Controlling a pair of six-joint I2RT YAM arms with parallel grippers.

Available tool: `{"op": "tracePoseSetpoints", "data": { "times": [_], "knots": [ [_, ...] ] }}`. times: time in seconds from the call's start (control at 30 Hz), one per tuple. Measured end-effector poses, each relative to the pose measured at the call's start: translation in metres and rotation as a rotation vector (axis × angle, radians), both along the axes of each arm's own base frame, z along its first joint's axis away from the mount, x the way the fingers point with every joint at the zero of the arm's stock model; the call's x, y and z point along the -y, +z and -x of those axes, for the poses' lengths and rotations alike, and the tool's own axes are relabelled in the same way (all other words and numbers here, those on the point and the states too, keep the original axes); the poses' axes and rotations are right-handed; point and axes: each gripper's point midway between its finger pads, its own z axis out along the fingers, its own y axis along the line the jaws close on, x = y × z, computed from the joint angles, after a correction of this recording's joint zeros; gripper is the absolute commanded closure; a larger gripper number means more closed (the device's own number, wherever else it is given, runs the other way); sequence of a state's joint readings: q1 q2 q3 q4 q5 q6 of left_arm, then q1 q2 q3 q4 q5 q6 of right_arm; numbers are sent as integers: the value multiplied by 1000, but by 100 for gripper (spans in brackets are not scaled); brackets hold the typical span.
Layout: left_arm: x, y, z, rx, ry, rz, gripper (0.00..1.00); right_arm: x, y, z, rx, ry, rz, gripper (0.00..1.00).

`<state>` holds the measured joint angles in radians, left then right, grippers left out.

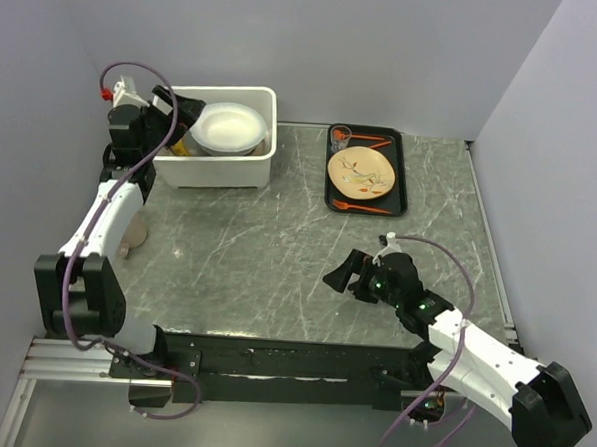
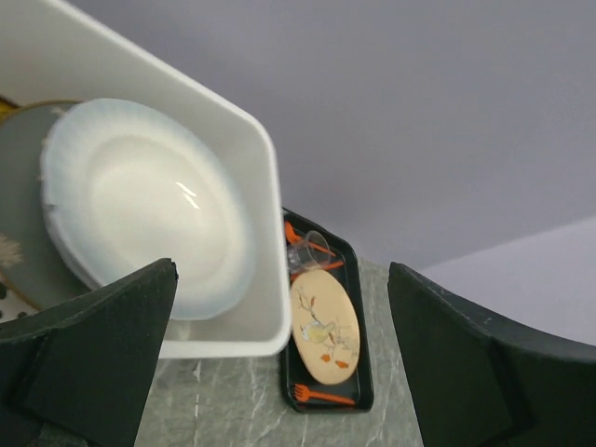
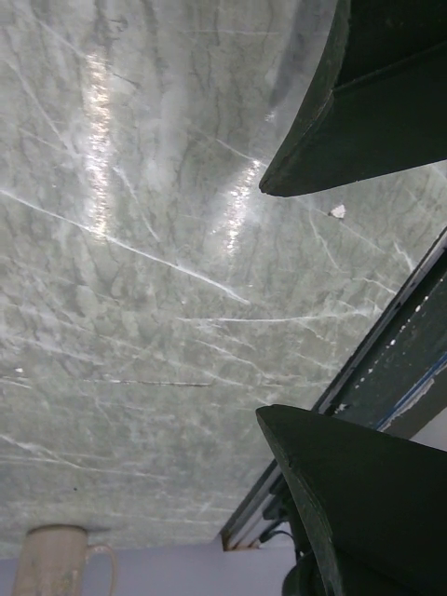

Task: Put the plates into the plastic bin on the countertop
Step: Reset both arms

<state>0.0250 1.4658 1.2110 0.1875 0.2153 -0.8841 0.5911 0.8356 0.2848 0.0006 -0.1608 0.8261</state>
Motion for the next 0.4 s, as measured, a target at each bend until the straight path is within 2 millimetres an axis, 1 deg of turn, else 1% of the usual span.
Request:
{"op": "tracePoseSetpoints", "data": {
  "times": [0.07, 0.1, 0.13, 0.2, 0.23, 0.3, 0.33, 0.4],
  "knots": [
    [19, 15, 12, 42, -30, -45, 1, -1, 2, -5, 2, -2, 19, 0],
    [29, 20, 17, 53, -48, -63, 1, -1, 4, -8, 5, -6, 30, 0],
    [38, 23, 23, 65, -61, -85, 1, -1, 6, -12, 8, -10, 42, 0],
    [54, 21, 36, 65, -87, -122, 1, -1, 12, -19, 20, -20, 64, 0],
    [62, 18, 43, 61, -100, -140, 1, 0, 15, -23, 30, -27, 76, 0],
    [72, 3, 57, 31, -118, -171, 1, 1, 23, -31, 46, -39, 100, 0],
    [74, -5, 63, 18, -123, -185, 1, 2, 27, -35, 58, -47, 111, 0],
    [73, -29, 74, -19, -128, -208, 0, 4, 37, -42, 83, -63, 133, 0]
  ]
}}
